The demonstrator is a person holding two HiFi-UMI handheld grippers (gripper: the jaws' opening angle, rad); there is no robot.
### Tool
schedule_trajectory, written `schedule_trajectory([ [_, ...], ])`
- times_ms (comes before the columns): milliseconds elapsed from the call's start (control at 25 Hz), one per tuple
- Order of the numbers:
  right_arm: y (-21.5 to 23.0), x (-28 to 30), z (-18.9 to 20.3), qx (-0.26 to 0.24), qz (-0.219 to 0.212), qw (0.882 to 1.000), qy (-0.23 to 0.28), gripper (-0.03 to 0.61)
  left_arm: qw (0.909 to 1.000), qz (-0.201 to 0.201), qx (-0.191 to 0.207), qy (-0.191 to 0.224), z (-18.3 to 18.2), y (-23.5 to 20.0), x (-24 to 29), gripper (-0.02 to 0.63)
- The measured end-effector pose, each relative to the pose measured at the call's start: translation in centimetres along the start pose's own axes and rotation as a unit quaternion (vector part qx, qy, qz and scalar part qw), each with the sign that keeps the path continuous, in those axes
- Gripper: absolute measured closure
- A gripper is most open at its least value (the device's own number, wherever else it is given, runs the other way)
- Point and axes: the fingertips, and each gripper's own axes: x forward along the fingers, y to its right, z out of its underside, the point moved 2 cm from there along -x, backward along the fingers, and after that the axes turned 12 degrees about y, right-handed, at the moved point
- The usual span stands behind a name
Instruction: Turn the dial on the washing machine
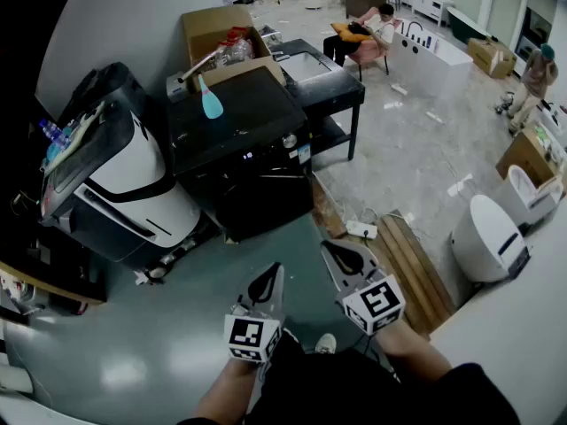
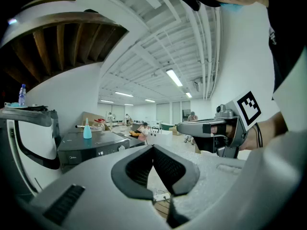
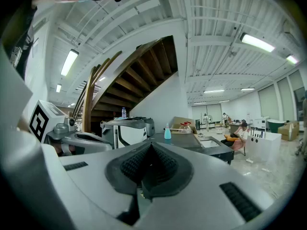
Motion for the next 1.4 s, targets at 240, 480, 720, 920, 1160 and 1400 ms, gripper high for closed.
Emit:
schedule_trajectory([
  [240, 0.1, 0.0, 0.1, 0.003, 0.001, 1.000, 0.001, 0.581, 0.9999, -0.001, 0.007, 0.015, -0.3, -0.1, 0.3, 0.611],
  [480, 0.2, 0.0, -0.2, 0.010, 0.001, 1.000, 0.007, 0.581, 0.9997, -0.002, 0.002, 0.023, -0.6, 0.0, 0.3, 0.609],
  [720, 0.2, 0.3, -0.4, 0.008, -0.002, 1.000, 0.016, 0.578, 0.9995, -0.008, 0.013, 0.028, -0.6, -0.2, 0.3, 0.609],
  [920, 0.0, 1.4, -0.6, 0.008, -0.008, 1.000, 0.023, 0.578, 0.9997, -0.013, 0.011, 0.017, -0.9, -1.1, 0.2, 0.609],
  [1160, -0.1, 4.2, -0.1, 0.006, -0.012, 1.000, 0.023, 0.577, 0.9994, -0.017, 0.012, 0.027, -0.7, -3.9, 0.9, 0.609],
  [1400, 0.4, 8.0, 0.5, 0.007, -0.006, 1.000, 0.021, 0.549, 0.9991, -0.012, 0.010, 0.040, -0.3, -7.8, 2.6, 0.609],
])
